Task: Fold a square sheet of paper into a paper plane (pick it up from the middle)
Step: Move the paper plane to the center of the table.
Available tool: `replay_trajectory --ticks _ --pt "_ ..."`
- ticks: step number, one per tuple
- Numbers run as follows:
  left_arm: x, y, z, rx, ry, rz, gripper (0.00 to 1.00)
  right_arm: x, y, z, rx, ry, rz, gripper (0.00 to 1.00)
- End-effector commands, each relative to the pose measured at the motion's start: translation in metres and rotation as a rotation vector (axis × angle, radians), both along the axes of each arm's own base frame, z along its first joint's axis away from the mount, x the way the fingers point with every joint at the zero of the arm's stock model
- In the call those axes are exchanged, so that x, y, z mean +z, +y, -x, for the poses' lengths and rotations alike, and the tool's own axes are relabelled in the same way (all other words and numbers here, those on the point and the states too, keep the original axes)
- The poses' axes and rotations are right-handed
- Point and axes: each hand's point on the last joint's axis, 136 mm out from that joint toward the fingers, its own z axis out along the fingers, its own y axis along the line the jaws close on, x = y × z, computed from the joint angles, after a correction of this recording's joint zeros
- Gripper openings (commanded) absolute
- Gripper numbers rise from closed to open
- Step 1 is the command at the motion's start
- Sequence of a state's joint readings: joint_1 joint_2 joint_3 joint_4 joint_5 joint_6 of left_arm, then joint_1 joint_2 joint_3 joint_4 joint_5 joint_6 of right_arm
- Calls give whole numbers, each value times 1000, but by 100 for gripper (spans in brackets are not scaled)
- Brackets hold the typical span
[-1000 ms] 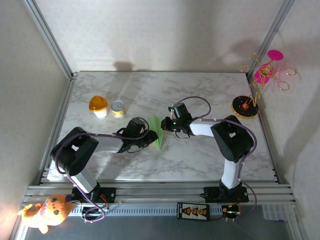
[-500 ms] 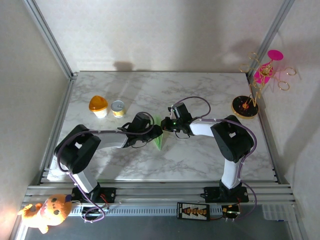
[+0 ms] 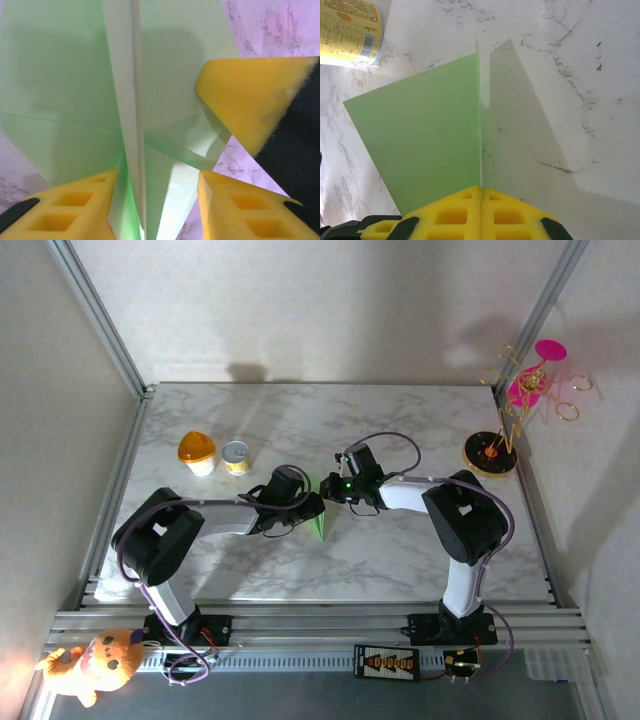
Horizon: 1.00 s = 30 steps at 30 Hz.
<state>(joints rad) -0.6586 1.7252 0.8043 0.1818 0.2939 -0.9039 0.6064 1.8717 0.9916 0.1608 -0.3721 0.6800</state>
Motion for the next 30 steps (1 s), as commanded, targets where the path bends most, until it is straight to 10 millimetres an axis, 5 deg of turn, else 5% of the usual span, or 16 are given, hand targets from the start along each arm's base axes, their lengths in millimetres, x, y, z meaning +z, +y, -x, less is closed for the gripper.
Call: replay_trajectory --ticks 1,10,30 --pt "4 -5 -2 -21 -26 -5 44 20 6 -3 6 -10 -39 5" --pt "-2 -2 2 -51 -29 -43 49 20 6 -4 4 -6 -37 5" --pt "-13 12 -6 39 21 -132 22 21 5 -5 6 -16 -27 5"
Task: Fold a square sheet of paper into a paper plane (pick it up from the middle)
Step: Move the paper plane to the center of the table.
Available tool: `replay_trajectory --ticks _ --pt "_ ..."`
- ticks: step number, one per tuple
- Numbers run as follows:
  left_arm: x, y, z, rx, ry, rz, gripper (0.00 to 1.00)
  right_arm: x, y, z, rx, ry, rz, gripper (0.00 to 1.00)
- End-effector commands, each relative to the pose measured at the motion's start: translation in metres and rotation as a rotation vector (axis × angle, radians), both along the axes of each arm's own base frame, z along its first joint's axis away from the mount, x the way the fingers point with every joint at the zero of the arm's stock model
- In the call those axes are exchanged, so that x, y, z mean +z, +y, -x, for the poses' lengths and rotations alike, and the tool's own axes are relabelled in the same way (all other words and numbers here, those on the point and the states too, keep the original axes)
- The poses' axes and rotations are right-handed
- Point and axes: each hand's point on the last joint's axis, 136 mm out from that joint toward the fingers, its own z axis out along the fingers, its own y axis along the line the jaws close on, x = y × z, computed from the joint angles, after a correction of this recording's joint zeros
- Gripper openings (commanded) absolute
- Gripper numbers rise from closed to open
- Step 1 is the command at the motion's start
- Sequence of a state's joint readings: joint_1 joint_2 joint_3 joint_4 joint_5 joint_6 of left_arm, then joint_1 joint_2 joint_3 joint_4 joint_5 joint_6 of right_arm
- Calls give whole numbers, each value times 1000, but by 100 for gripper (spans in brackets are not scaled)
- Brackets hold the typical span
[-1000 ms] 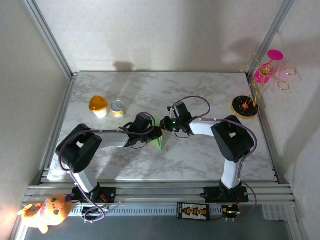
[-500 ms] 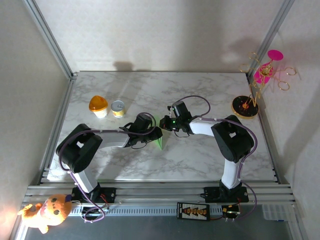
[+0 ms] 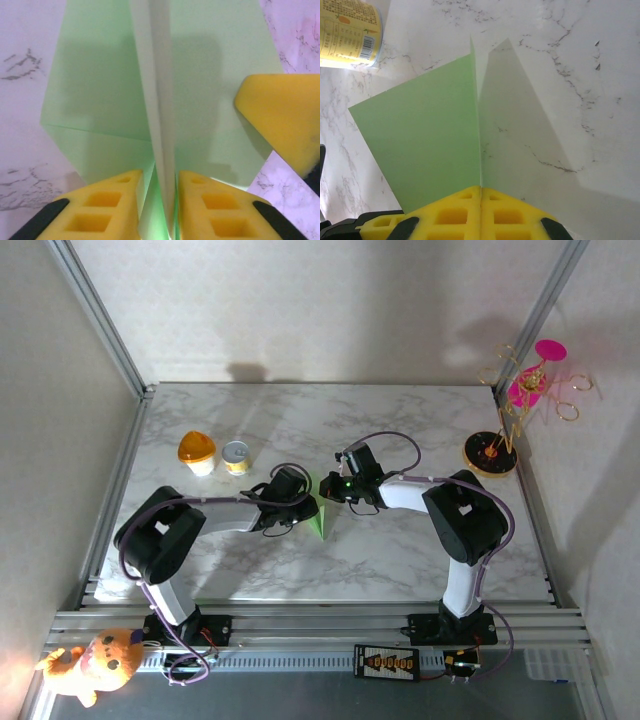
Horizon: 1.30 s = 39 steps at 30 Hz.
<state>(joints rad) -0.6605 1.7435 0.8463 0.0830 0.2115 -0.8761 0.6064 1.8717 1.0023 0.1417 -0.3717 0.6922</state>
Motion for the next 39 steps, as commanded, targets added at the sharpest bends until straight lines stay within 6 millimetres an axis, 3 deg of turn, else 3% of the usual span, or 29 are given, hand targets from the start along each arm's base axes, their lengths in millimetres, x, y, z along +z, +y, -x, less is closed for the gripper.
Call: replay_trajectory --ticks 1,13,15,17,19,22,28,31,34,39 --pt "-4 -2 -1 6 16 -25 21 19 5 -5 16 -31 -28 5" --pt "-5 -6 -3 -9 34 -38 14 22 5 -5 13 -37 -25 8" --pt "-3 -5 -5 -9 27 -47 10 27 1 -9 -3 -57 -3 13" --pt "0 -3 -7 -11 21 -72 7 32 -7 -13 -28 -91 31 24" --pt "5 0 -11 -17 7 -108 4 43 -20 -17 -73 -142 68 39" --pt "15 5 -19 -31 -26 -176 2 60 -53 -25 -187 -215 123 54" --pt "36 15 -51 -84 -94 -361 1 79 -136 -26 -441 -337 272 71" --pt "43 14 -72 -109 -118 -435 0 83 -166 -21 -528 -356 297 75" --pt "43 12 -89 -123 -118 -498 0 86 -180 -16 -564 -365 285 76" --pt "32 6 -109 -148 -98 -562 1 84 -188 -14 -576 -355 289 78"
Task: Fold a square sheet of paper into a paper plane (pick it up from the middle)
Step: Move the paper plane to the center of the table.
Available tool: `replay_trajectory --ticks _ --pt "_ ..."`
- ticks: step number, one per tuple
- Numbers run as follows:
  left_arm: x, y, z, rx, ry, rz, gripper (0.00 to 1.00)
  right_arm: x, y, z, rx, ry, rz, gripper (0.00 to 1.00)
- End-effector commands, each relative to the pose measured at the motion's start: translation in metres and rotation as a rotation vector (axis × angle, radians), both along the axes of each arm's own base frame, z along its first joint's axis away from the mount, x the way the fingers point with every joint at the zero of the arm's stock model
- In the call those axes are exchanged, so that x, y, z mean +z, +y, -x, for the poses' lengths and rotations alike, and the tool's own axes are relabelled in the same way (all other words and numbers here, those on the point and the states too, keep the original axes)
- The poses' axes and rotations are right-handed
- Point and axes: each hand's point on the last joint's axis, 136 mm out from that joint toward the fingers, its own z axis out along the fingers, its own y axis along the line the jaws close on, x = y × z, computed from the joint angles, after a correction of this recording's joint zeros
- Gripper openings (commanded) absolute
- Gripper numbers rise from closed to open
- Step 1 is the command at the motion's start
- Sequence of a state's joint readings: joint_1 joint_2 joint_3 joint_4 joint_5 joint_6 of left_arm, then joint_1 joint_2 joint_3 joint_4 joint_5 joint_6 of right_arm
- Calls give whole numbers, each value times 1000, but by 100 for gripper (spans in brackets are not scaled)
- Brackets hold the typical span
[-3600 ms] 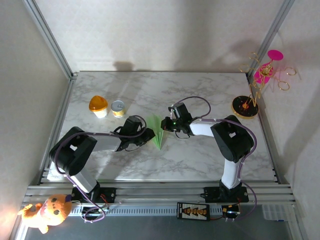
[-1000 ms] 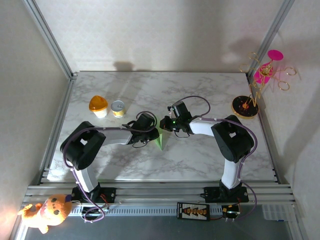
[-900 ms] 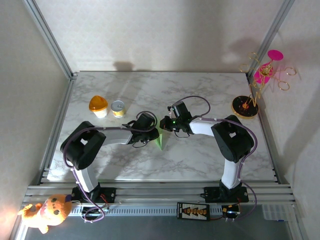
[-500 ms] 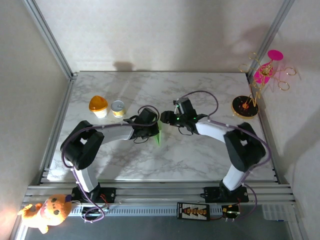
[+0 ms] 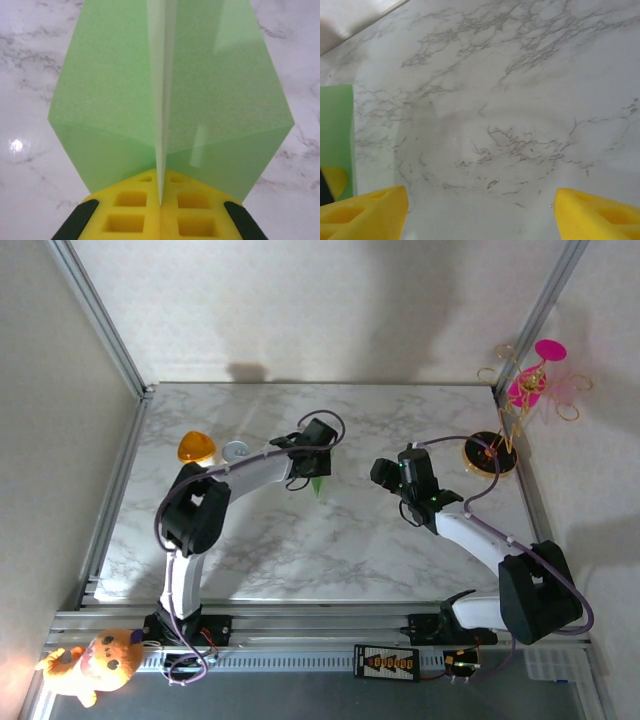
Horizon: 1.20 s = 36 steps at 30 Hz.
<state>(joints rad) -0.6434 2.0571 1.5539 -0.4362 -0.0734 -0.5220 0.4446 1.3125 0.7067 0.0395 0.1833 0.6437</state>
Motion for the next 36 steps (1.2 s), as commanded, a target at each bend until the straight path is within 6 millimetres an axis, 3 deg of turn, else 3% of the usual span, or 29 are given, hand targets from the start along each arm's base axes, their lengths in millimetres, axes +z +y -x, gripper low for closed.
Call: replay_trajectory --ticks 1,10,26,36 --pt "-15 18 -3 -14 50 -151 1 0 -10 1 -39 -4 12 78" --pt "-34 10 -25 6 69 -182 3 -13 -7 1 -38 34 2 79" --pt "-53 18 -33 50 101 -189 13 -14 0 0 -26 47 -34 79" --pt "-66 18 -30 70 125 -176 24 -15 4 -2 -15 51 -46 79"
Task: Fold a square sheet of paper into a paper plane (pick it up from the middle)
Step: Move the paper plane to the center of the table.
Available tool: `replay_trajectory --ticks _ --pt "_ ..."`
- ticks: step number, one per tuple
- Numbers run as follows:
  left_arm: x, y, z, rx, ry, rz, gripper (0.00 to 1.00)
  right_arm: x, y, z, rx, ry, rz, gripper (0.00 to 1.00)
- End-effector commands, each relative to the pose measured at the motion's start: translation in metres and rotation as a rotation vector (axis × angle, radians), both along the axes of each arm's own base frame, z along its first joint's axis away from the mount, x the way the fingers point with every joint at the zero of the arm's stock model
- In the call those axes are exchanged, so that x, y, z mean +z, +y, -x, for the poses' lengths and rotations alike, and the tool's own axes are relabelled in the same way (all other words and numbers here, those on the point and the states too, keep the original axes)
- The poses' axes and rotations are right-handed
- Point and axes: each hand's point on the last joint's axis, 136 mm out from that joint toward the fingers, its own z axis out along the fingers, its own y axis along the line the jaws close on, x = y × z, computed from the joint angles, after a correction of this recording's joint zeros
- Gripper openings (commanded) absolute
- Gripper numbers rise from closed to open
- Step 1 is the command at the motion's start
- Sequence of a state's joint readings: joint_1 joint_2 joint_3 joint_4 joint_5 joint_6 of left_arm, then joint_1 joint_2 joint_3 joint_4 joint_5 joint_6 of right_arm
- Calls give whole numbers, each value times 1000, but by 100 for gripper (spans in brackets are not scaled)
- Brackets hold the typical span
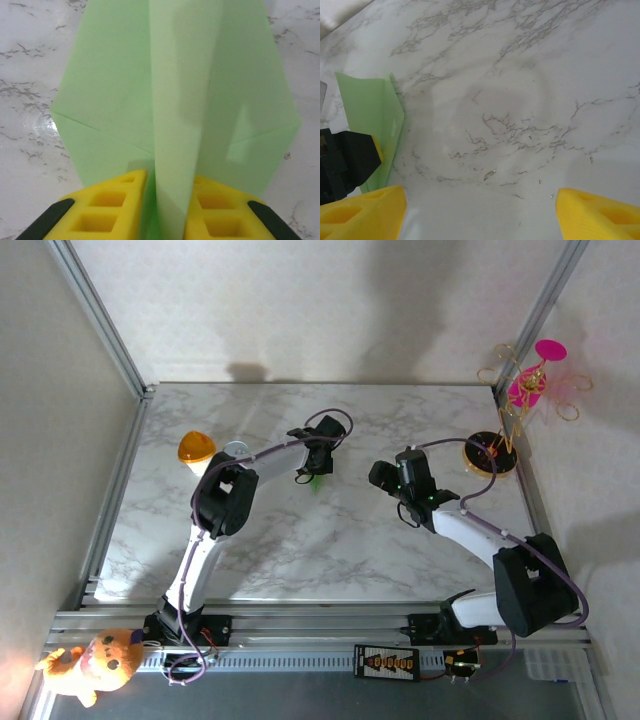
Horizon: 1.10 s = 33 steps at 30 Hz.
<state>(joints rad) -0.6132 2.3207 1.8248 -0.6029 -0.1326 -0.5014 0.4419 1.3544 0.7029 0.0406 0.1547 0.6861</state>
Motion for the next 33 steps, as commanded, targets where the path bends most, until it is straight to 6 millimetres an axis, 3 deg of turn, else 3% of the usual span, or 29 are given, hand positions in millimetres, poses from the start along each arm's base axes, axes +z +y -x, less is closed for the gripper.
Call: replay_trajectory --ticks 1,12,28,33 --pt "-13 9 2 32 27 -27 25 2 0 -4 -10 -6 -16 79" --pt "-22 9 5 23 43 -30 36 -1 4 -5 1 5 -26 79" --pt "-53 17 20 26 89 -95 51 -7 9 -6 16 19 -45 79" --pt "-51 16 21 30 89 -86 51 -6 10 -6 19 18 -48 79"
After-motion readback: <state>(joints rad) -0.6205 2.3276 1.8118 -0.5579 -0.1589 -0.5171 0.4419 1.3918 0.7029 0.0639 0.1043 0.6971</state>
